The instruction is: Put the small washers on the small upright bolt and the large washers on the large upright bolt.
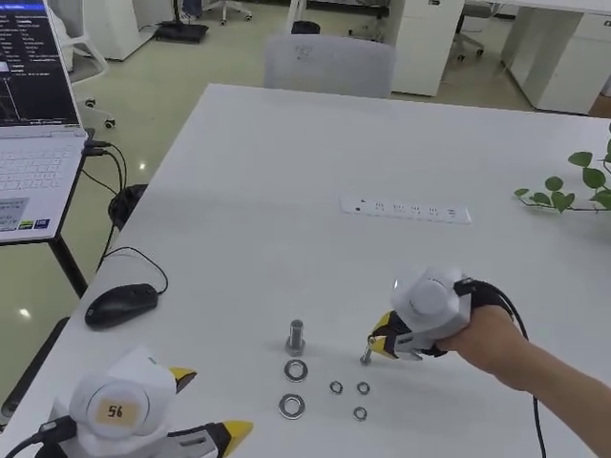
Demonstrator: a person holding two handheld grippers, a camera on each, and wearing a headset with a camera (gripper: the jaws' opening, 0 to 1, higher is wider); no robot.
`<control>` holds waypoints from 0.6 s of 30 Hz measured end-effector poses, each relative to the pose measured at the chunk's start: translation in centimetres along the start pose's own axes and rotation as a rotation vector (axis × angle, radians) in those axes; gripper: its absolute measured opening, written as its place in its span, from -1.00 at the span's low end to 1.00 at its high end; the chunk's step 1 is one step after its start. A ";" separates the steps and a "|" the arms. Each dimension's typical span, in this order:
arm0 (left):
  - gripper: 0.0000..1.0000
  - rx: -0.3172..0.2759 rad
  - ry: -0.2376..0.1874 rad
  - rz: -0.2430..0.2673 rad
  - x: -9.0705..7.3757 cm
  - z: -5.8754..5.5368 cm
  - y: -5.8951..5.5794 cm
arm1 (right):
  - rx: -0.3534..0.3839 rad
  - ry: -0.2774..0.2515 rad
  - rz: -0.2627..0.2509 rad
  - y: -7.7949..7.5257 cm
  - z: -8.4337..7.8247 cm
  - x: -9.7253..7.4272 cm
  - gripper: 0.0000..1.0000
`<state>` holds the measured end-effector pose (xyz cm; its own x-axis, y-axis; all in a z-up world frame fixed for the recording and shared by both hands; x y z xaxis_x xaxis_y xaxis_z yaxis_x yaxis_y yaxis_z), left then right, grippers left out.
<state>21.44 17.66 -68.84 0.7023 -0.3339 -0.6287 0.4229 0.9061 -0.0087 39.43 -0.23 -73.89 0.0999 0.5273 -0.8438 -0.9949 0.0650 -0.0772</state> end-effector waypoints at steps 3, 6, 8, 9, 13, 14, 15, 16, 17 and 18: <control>0.15 -0.003 -0.001 0.001 0.0 0.0 0.0 | -0.009 0.009 0.003 0.1 0.0 0.1 -0.73; 0.15 -0.004 -0.001 0.002 -0.1 0.0 0.0 | -0.018 0.018 0.003 0.2 0.0 0.2 -0.73; 0.15 -0.004 -0.001 0.003 -0.1 -0.1 0.1 | -0.021 0.022 0.003 0.1 0.0 0.3 -0.73; 0.15 -0.005 -0.001 0.003 -0.1 -0.1 0.1 | -0.022 0.023 0.003 0.1 0.0 0.3 -0.73; 0.15 -0.006 -0.002 0.003 -0.1 -0.1 0.1 | -0.014 0.024 0.003 0.0 0.1 0.3 -0.73; 0.15 -0.005 0.000 0.003 -0.1 -0.2 0.1 | -0.016 0.030 0.002 0.0 0.0 0.3 -0.73; 0.16 -0.005 0.000 0.003 -0.1 -0.2 0.1 | -0.021 0.034 0.000 0.0 0.0 0.2 -0.73; 0.15 -0.006 0.000 0.003 -0.1 -0.2 0.1 | -0.027 0.038 0.001 0.1 0.0 0.2 -0.73; 0.16 -0.008 0.000 0.003 -0.1 -0.2 0.1 | -0.028 0.041 0.002 0.1 0.0 0.1 -0.73; 0.16 -0.008 0.001 0.003 -0.2 -0.3 0.1 | -0.028 0.045 0.001 0.1 -0.1 0.1 -0.73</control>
<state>21.19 17.86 -68.95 0.7028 -0.3306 -0.6299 0.4162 0.9092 -0.0128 39.33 -0.20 -74.03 0.0987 0.4889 -0.8667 -0.9951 0.0401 -0.0907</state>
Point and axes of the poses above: the centre of the closed fingertips' face, and the gripper's own axes: x roughly forward along the fingers, y roughly to its left, z roughly out of its top, the point moved 3 cm from there along -x, roughly backward along the fingers, and after that the axes turned 5 degrees about x, right-handed, at the moved point
